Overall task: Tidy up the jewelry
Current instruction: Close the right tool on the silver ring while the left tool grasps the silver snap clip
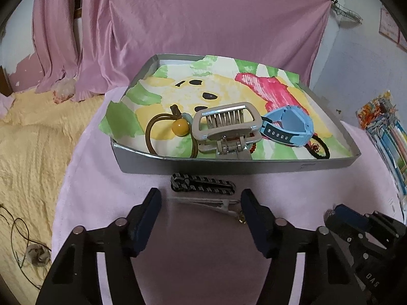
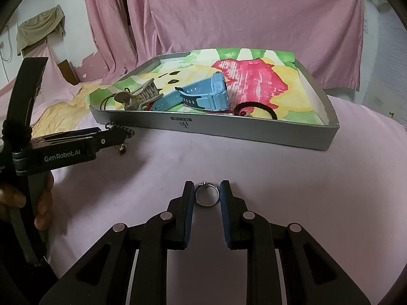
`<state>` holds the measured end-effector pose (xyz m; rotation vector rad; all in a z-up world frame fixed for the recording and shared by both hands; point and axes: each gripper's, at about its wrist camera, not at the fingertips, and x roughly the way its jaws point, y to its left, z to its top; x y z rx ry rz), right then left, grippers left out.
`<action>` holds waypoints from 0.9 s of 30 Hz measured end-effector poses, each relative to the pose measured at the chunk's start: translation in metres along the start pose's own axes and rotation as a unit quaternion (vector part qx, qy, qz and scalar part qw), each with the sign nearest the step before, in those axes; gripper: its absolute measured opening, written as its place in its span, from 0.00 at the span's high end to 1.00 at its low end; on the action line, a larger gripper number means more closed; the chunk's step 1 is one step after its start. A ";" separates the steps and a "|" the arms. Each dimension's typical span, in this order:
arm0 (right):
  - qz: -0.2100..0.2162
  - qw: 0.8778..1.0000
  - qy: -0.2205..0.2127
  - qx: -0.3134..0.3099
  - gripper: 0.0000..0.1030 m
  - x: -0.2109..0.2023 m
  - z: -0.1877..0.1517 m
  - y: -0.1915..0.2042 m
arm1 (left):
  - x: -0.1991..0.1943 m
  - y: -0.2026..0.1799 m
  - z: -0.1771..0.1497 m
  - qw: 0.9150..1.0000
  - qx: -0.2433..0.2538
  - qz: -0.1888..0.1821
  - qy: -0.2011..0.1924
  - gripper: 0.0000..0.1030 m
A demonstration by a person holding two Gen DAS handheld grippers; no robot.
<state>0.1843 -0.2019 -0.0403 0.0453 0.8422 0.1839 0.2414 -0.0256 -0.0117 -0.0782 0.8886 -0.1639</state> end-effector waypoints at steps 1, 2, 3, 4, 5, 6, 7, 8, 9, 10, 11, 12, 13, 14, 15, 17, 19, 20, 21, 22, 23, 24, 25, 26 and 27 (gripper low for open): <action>0.001 1.000 0.000 0.000 0.82 0.000 0.000 0.000 | 0.000 0.000 0.000 1.000 0.002 0.001 0.000 0.46; 0.000 1.000 0.000 0.000 0.82 0.000 0.000 0.000 | -0.001 -0.001 -0.001 1.000 0.004 0.001 0.000 0.46; 0.001 1.000 0.000 0.000 0.82 0.000 0.000 0.000 | -0.001 -0.001 -0.001 1.000 0.005 0.000 0.001 0.46; 0.002 1.000 0.000 0.000 0.82 0.000 0.001 0.000 | -0.001 -0.001 -0.001 1.000 0.006 0.000 0.001 0.46; 0.002 1.000 0.000 0.000 0.82 0.000 0.001 0.000 | -0.001 -0.002 -0.002 1.000 0.007 -0.001 0.001 0.46; 0.002 1.000 -0.001 0.000 0.82 0.000 0.000 0.000 | -0.001 -0.002 -0.002 1.000 0.008 -0.002 0.001 0.46; 0.003 1.000 -0.001 0.000 0.82 0.000 0.000 0.000 | -0.002 -0.003 -0.003 1.000 0.010 -0.003 0.002 0.46; 0.003 1.000 -0.001 0.000 0.82 0.000 0.000 0.001 | -0.002 -0.003 -0.003 1.000 0.011 -0.004 0.002 0.46; 0.003 1.000 0.000 0.000 0.82 0.000 0.000 0.000 | -0.002 -0.004 -0.003 1.000 0.012 -0.005 0.002 0.46; 0.003 1.000 0.000 0.000 0.82 0.000 0.000 0.000 | -0.003 -0.004 -0.005 1.000 0.013 -0.007 0.003 0.46; 0.004 1.000 0.000 -0.001 0.82 -0.001 0.000 0.000 | -0.005 -0.005 -0.007 1.000 0.014 -0.010 0.003 0.46; 0.004 1.000 0.000 -0.001 0.82 -0.001 0.000 0.000 | -0.006 -0.005 -0.008 1.000 0.015 -0.011 0.003 0.46; 0.005 1.000 -0.001 -0.001 0.82 -0.002 -0.001 0.000 | -0.007 -0.006 -0.010 1.000 0.016 -0.014 0.003 0.46; 0.006 1.000 -0.001 0.000 0.82 -0.002 -0.002 0.000 | -0.008 -0.006 -0.011 1.000 0.017 -0.015 0.003 0.46; 0.007 1.000 -0.001 0.000 0.82 -0.002 -0.002 -0.001 | -0.009 -0.007 -0.013 1.000 0.019 -0.016 0.002 0.46; 0.008 1.000 -0.001 0.001 0.82 -0.003 -0.003 -0.001 | -0.013 -0.008 -0.017 1.000 0.018 -0.020 0.000 0.47; 0.011 1.000 -0.002 0.004 0.82 -0.004 -0.004 -0.002 | -0.016 -0.007 -0.021 1.000 0.011 -0.027 -0.004 0.49; 0.014 1.000 -0.003 0.008 0.82 -0.004 -0.005 -0.003 | -0.018 -0.006 -0.022 0.999 0.006 -0.031 -0.008 0.58; 0.016 1.000 -0.004 0.010 0.82 -0.005 -0.006 -0.004 | -0.021 -0.004 -0.023 0.999 -0.001 -0.041 -0.013 0.57; 0.019 1.000 -0.005 0.012 0.82 -0.005 -0.007 -0.004 | -0.021 -0.003 -0.024 0.999 -0.006 -0.050 -0.009 0.57; 0.020 1.000 -0.006 0.013 0.82 -0.006 -0.008 -0.005 | -0.021 -0.003 -0.025 0.999 -0.007 -0.053 -0.008 0.57; 0.020 1.000 -0.006 0.012 0.82 -0.006 -0.009 -0.005 | -0.021 -0.003 -0.026 0.998 -0.006 -0.053 -0.011 0.57; 0.019 1.000 -0.007 0.011 0.82 -0.006 -0.009 -0.004 | -0.022 -0.003 -0.027 0.999 -0.006 -0.053 -0.012 0.57; 0.020 1.000 -0.007 0.012 0.82 -0.006 -0.009 -0.004 | -0.022 -0.004 -0.028 0.999 -0.005 -0.053 -0.011 0.57; 0.020 1.000 -0.006 0.012 0.82 -0.006 -0.009 -0.004 | -0.022 -0.004 -0.028 0.999 -0.005 -0.053 -0.011 0.57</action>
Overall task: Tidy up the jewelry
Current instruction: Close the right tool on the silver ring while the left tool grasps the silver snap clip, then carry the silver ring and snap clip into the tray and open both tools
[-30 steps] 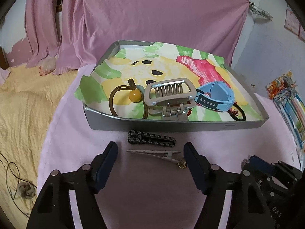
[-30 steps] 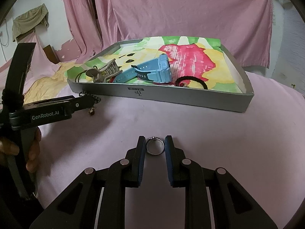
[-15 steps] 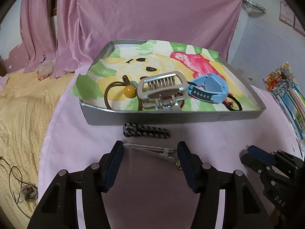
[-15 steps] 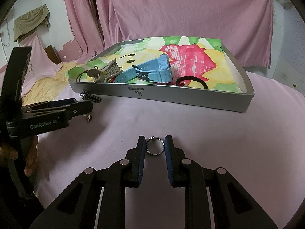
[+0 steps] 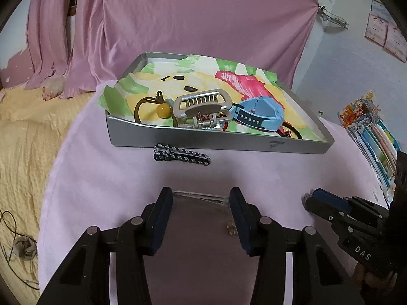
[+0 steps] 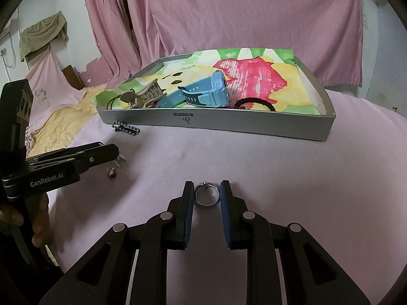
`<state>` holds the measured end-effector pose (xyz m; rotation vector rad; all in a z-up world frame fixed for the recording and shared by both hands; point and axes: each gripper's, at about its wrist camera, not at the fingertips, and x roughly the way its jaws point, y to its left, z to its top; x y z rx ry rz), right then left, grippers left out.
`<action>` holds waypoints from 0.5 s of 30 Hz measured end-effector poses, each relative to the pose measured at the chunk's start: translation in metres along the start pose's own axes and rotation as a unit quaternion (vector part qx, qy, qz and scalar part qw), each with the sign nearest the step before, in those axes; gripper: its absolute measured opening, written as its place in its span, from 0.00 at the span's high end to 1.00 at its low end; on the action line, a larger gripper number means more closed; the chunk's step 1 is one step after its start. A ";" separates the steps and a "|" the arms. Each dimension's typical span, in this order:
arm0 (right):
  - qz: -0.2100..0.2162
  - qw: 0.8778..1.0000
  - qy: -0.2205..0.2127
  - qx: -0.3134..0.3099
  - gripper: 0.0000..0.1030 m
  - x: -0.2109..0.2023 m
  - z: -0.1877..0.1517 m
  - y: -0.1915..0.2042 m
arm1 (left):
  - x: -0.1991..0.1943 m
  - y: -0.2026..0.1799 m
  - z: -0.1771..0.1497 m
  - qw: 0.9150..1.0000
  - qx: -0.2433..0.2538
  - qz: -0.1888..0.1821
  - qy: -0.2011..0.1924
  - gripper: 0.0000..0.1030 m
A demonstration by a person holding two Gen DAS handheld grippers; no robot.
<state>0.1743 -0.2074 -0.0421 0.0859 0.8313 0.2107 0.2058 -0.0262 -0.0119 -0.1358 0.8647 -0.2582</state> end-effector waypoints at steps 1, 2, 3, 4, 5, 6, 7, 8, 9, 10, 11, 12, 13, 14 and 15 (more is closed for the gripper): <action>0.000 1.000 0.000 0.000 0.82 0.000 0.000 0.000 | 0.000 0.000 0.000 1.000 0.000 0.000 0.000 0.57; 0.001 1.000 0.000 0.000 0.82 0.000 0.000 0.000 | 0.000 0.000 0.000 1.000 0.000 0.000 0.001 0.57; 0.002 1.000 0.000 0.001 0.82 0.000 -0.001 0.000 | -0.001 0.000 -0.001 1.000 0.001 -0.001 0.001 0.57; 0.003 1.000 -0.001 0.002 0.82 0.000 -0.001 0.000 | -0.001 0.000 -0.001 1.000 0.000 -0.002 0.001 0.57; 0.003 1.000 -0.001 0.002 0.82 -0.001 -0.001 -0.001 | -0.001 0.000 -0.001 1.000 -0.002 -0.003 0.001 0.57; 0.004 1.000 -0.001 0.003 0.82 -0.001 -0.001 -0.001 | -0.001 0.001 -0.002 1.000 -0.004 -0.007 0.000 0.57; 0.005 1.000 -0.002 0.004 0.82 -0.001 -0.002 -0.001 | -0.002 0.001 -0.003 1.000 -0.006 -0.009 -0.001 0.57; 0.005 1.000 -0.002 0.004 0.82 -0.001 -0.001 -0.002 | -0.002 0.002 -0.004 1.000 -0.007 -0.010 -0.002 0.58; 0.006 1.000 -0.002 0.005 0.82 -0.001 -0.001 -0.002 | -0.002 0.002 -0.005 1.000 -0.009 -0.012 -0.003 0.58; 0.006 1.000 -0.002 0.005 0.82 -0.001 -0.001 -0.002 | -0.003 0.002 -0.006 1.000 -0.011 -0.013 -0.005 0.58; 0.006 1.000 -0.002 0.005 0.82 -0.001 -0.001 -0.002 | -0.004 0.002 -0.006 1.000 -0.011 -0.014 -0.006 0.58; 0.007 1.000 -0.003 0.006 0.82 -0.001 -0.002 -0.002 | -0.005 0.002 -0.007 1.000 -0.013 -0.016 -0.009 0.58; 0.008 1.000 -0.003 0.008 0.82 -0.002 -0.002 -0.003 | -0.006 0.003 -0.007 1.000 -0.014 -0.018 -0.011 0.58; 0.008 1.000 -0.004 0.009 0.82 -0.002 -0.002 -0.003 | -0.007 0.003 -0.006 1.000 -0.017 -0.020 -0.015 0.58; 0.009 1.000 -0.003 0.010 0.82 -0.002 -0.001 -0.004 | -0.008 0.004 -0.006 0.999 -0.019 -0.022 -0.017 0.58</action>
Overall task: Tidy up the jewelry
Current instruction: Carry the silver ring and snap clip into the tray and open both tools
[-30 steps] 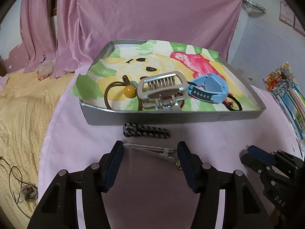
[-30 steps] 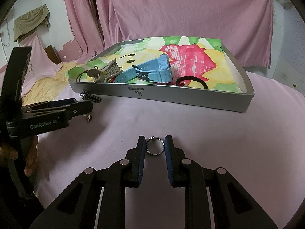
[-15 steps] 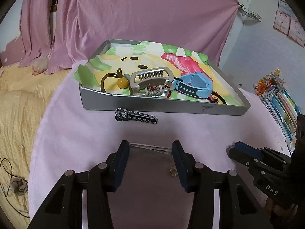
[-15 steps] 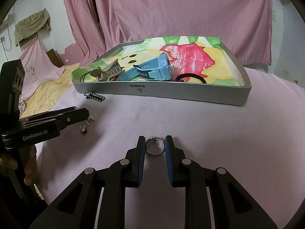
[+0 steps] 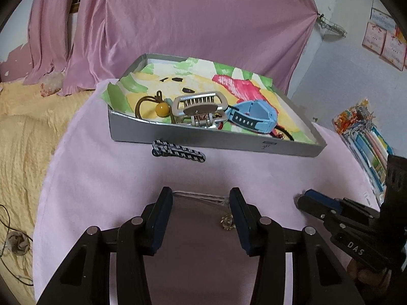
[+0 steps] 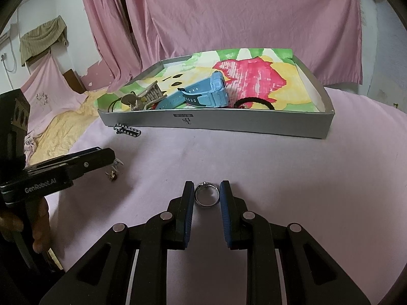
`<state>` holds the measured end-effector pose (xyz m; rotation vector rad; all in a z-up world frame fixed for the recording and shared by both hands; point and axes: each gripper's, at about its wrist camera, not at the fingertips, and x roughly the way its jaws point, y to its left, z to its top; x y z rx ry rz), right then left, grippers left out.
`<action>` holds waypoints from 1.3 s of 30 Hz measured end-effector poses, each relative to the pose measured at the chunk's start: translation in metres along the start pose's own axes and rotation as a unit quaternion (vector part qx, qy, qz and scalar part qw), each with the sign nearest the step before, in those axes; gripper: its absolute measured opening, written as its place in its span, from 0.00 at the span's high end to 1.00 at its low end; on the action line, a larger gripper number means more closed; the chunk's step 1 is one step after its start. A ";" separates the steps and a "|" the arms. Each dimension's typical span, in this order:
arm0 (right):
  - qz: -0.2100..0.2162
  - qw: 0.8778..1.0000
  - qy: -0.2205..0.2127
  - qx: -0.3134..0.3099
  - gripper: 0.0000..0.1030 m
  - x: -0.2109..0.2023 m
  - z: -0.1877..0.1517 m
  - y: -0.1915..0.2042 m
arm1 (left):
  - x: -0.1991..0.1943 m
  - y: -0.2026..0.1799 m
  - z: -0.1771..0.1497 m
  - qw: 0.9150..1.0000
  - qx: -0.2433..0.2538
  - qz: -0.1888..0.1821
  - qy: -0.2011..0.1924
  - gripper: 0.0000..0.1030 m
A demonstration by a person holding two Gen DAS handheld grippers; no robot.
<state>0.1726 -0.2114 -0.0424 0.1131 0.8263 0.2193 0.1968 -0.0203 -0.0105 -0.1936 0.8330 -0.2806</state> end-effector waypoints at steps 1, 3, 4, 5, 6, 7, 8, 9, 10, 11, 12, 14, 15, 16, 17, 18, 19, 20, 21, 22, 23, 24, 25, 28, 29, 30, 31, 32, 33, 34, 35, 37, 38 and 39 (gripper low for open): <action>0.001 1.000 -0.001 0.001 0.82 0.000 0.000 0.000 | -0.002 0.000 0.001 1.000 -0.003 -0.003 -0.005 0.58; 0.003 1.000 -0.004 0.002 0.82 -0.001 0.001 -0.001 | -0.005 0.001 0.004 1.000 -0.006 -0.006 -0.014 0.58; 0.003 1.000 -0.004 0.002 0.82 -0.001 0.001 -0.001 | -0.007 0.001 0.005 1.000 -0.007 -0.008 -0.018 0.58; 0.003 1.000 -0.006 0.002 0.82 -0.001 0.001 -0.001 | -0.008 0.001 0.006 1.000 -0.009 -0.008 -0.021 0.58; 0.004 1.000 -0.007 0.001 0.82 -0.001 0.001 0.000 | -0.009 0.001 0.007 1.000 -0.010 -0.011 -0.025 0.58; 0.005 1.000 -0.009 0.000 0.82 -0.002 0.002 0.000 | -0.011 0.001 0.008 0.999 -0.012 -0.013 -0.029 0.58; 0.005 1.000 -0.011 -0.001 0.82 -0.003 0.002 0.000 | -0.012 0.001 0.009 0.999 -0.014 -0.015 -0.034 0.58; 0.006 1.000 -0.013 -0.001 0.82 -0.003 0.003 0.001 | -0.013 0.001 0.010 0.999 -0.016 -0.017 -0.038 0.58; 0.007 1.000 -0.015 -0.002 0.82 -0.004 0.005 0.001 | -0.013 0.001 0.012 0.999 -0.016 -0.018 -0.041 0.58; 0.007 1.000 -0.019 -0.003 0.82 -0.005 0.006 0.001 | -0.014 0.001 0.014 0.999 -0.018 -0.018 -0.045 0.58; 0.006 1.000 -0.022 -0.004 0.82 -0.006 0.008 0.001 | -0.014 0.001 0.017 0.998 -0.019 -0.019 -0.049 0.58; 0.006 0.999 -0.031 -0.006 0.82 -0.008 0.013 0.001 | -0.016 0.000 0.021 0.998 -0.021 -0.020 -0.056 0.58; 0.006 0.999 -0.035 -0.006 0.82 -0.009 0.016 0.000 | -0.016 0.000 0.022 0.998 -0.021 -0.021 -0.058 0.58; 0.005 0.999 -0.040 -0.007 0.82 -0.010 0.018 0.000 | -0.017 -0.001 0.025 0.998 -0.022 -0.021 -0.063 0.58; 0.004 0.999 -0.046 -0.009 0.82 -0.011 0.022 -0.001 | -0.017 -0.001 0.027 0.997 -0.022 -0.022 -0.066 0.58; 0.003 0.999 -0.052 -0.010 0.82 -0.012 0.026 -0.001 | -0.017 -0.002 0.030 0.997 -0.023 -0.022 -0.070 0.58; 0.001 0.998 -0.059 -0.010 0.82 -0.013 0.031 -0.002 | -0.017 -0.003 0.033 0.997 -0.023 -0.023 -0.074 0.58; 0.000 0.998 -0.064 -0.010 0.82 -0.013 0.034 -0.003 | -0.016 -0.003 0.037 0.996 -0.024 -0.024 -0.079 0.58; -0.001 0.998 -0.069 -0.011 0.82 -0.012 0.038 -0.004 | -0.016 -0.004 0.040 0.996 -0.025 -0.024 -0.083 0.58; -0.002 0.997 -0.071 -0.011 0.82 -0.011 0.041 -0.004 | -0.015 -0.004 0.043 0.996 -0.024 -0.024 -0.085 0.58; -0.001 0.997 -0.075 -0.009 0.82 -0.009 0.046 -0.005 | -0.013 -0.006 0.046 0.996 -0.023 -0.023 -0.088 0.58; 0.002 0.997 -0.077 -0.007 0.82 -0.007 0.050 -0.006 | -0.011 -0.007 0.050 0.995 -0.020 -0.023 -0.091 0.58; 0.003 0.997 -0.078 -0.006 0.82 -0.005 0.053 -0.006 | -0.009 -0.008 0.052 0.995 -0.018 -0.022 -0.092 0.58; 0.011 0.997 -0.078 -0.007 0.82 0.004 0.065 -0.005 | -0.003 -0.007 0.060 0.995 -0.021 -0.019 -0.093 0.58; 0.012 0.997 -0.078 -0.008 0.82 0.007 0.066 -0.003 | -0.001 -0.006 0.062 0.995 -0.025 -0.018 -0.094 0.58; 0.013 0.997 -0.076 -0.009 0.82 0.009 0.069 -0.002 | 0.000 -0.005 0.063 0.995 -0.026 -0.016 -0.094 0.58; 0.013 0.997 -0.075 -0.010 0.82 0.013 0.071 -0.001 | 0.003 -0.003 0.066 0.995 -0.029 -0.010 -0.094 0.58; 0.014 0.997 -0.071 -0.010 0.82 0.017 0.073 0.000 | 0.004 -0.001 0.067 0.995 -0.031 -0.006 -0.094 0.58; 0.013 0.998 -0.068 -0.010 0.82 0.021 0.075 0.001 | 0.007 0.000 0.068 0.995 -0.032 -0.003 -0.093 0.58; 0.012 0.998 -0.065 -0.010 0.82 0.024 0.076 0.001 | 0.009 0.001 0.069 0.995 -0.032 -0.002 -0.091 0.58; 0.012 0.998 -0.061 -0.008 0.82 0.027 0.077 0.001 | 0.013 0.001 0.070 0.996 -0.031 0.000 -0.088 0.58; 0.010 0.999 -0.053 -0.007 0.82 0.032 0.077 0.002 | 0.018 0.001 0.072 0.996 -0.029 0.003 -0.083 0.58; 0.009 0.999 -0.049 -0.007 0.82 0.035 0.078 0.002 | 0.021 0.001 0.072 0.996 -0.027 0.005 -0.080 0.58; 0.008 0.999 -0.045 -0.007 0.82 0.038 0.078 0.002 | 0.022 0.000 0.072 0.997 -0.026 0.006 -0.078 0.57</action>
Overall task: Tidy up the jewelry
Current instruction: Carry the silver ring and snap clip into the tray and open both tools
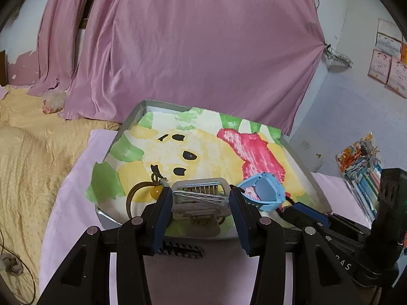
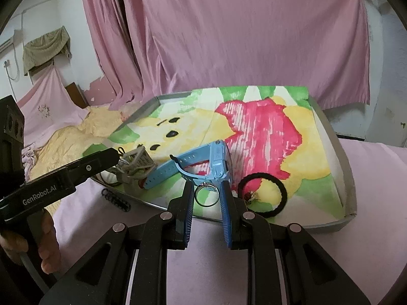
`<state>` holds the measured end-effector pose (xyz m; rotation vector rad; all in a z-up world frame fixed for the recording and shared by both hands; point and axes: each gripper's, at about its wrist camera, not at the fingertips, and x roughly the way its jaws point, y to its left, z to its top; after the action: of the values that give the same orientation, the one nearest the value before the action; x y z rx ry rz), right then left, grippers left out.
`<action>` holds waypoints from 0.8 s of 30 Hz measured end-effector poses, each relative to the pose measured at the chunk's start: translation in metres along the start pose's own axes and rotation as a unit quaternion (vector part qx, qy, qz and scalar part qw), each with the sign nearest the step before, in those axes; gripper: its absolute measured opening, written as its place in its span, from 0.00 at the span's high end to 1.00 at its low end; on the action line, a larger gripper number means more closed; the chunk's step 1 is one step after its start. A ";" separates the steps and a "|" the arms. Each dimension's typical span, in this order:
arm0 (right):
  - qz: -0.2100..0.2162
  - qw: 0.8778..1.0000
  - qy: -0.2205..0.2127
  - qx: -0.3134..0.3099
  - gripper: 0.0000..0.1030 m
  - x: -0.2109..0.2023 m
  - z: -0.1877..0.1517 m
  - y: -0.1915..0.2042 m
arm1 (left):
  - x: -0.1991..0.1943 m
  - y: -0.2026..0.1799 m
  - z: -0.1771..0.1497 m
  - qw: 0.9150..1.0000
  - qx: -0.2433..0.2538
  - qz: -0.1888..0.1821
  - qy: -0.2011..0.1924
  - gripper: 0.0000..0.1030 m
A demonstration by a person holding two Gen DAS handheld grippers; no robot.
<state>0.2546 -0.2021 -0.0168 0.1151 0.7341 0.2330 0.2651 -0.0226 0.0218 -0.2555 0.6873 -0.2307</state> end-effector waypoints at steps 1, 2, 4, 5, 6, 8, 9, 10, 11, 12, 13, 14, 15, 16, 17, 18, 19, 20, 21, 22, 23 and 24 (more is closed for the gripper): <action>0.000 1.000 0.003 0.000 0.82 0.003 0.000 0.000 | 0.002 0.000 0.000 1.000 0.000 0.000 0.000 0.57; 0.000 1.000 0.007 0.001 0.82 0.005 0.000 -0.001 | 0.003 0.000 0.001 1.000 0.002 0.000 0.000 0.57; 0.000 1.000 0.015 0.001 0.82 0.010 0.001 -0.001 | 0.005 -0.001 0.001 1.000 0.005 0.003 0.000 0.57; 0.001 1.000 0.017 0.001 0.82 0.012 0.001 -0.001 | 0.007 -0.001 0.001 1.000 0.006 0.002 0.001 0.57; 0.000 1.000 0.019 0.000 0.82 0.014 0.002 -0.001 | 0.008 -0.001 0.000 1.000 0.006 0.001 0.003 0.57; 0.000 1.000 0.024 -0.002 0.82 0.017 0.004 -0.001 | 0.011 -0.001 0.000 1.000 0.006 0.003 0.006 0.57; 0.000 1.000 0.026 -0.003 0.82 0.019 0.005 0.000 | 0.012 -0.001 0.001 1.000 0.006 0.005 0.006 0.57; -0.001 1.000 0.028 -0.004 0.82 0.021 0.005 0.000 | 0.013 -0.001 0.002 1.000 0.006 0.005 0.007 0.57; -0.001 1.000 0.029 -0.004 0.82 0.022 0.006 0.000 | 0.014 0.000 0.002 1.000 0.004 0.004 0.008 0.57; -0.002 1.000 0.030 -0.005 0.82 0.022 0.006 0.000 | 0.015 0.000 0.003 1.000 0.003 0.003 0.009 0.57; -0.003 1.000 0.031 -0.006 0.82 0.022 0.007 0.001 | 0.016 0.000 0.003 1.000 0.002 0.002 0.009 0.57; -0.003 0.999 0.031 -0.007 0.82 0.022 0.007 0.001 | 0.016 0.000 0.003 1.000 0.002 0.002 0.009 0.56; -0.003 0.999 0.033 -0.008 0.82 0.023 0.007 0.001 | 0.016 0.000 0.003 1.000 0.002 0.002 0.008 0.56; -0.003 0.999 0.033 -0.007 0.82 0.023 0.007 0.001 | 0.017 0.001 0.003 1.000 0.000 0.001 0.007 0.56; -0.002 0.999 0.033 -0.006 0.82 0.024 0.007 0.000 | 0.017 0.001 0.003 1.000 -0.002 -0.001 0.007 0.56; -0.001 0.999 0.033 -0.004 0.82 0.023 0.007 0.000 | 0.016 0.002 0.003 1.000 -0.003 -0.002 0.007 0.56; 0.001 0.999 0.032 -0.002 0.82 0.023 0.007 -0.001 | 0.016 0.002 0.003 1.000 -0.005 -0.004 0.007 0.56; 0.002 0.999 0.032 -0.001 0.82 0.023 0.007 -0.002 | 0.016 0.003 0.003 1.000 -0.006 -0.003 0.006 0.55; 0.002 0.999 0.032 0.000 0.82 0.023 0.007 -0.002 | 0.017 0.004 0.003 1.000 -0.009 -0.003 0.006 0.54; 0.004 1.000 0.031 0.001 0.82 0.023 0.007 -0.003 | 0.017 0.004 0.003 1.000 -0.010 -0.003 0.006 0.51; 0.004 1.000 0.030 0.002 0.81 0.023 0.006 -0.003 | 0.017 0.005 0.003 1.000 -0.013 -0.004 0.006 0.47; 0.006 1.000 0.028 0.003 0.80 0.022 0.006 -0.003 | 0.017 0.006 0.003 1.000 -0.016 -0.006 0.006 0.47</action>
<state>0.2748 -0.1999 -0.0270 0.1195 0.7907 0.2450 0.2809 -0.0214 0.0119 -0.2887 0.7029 -0.2329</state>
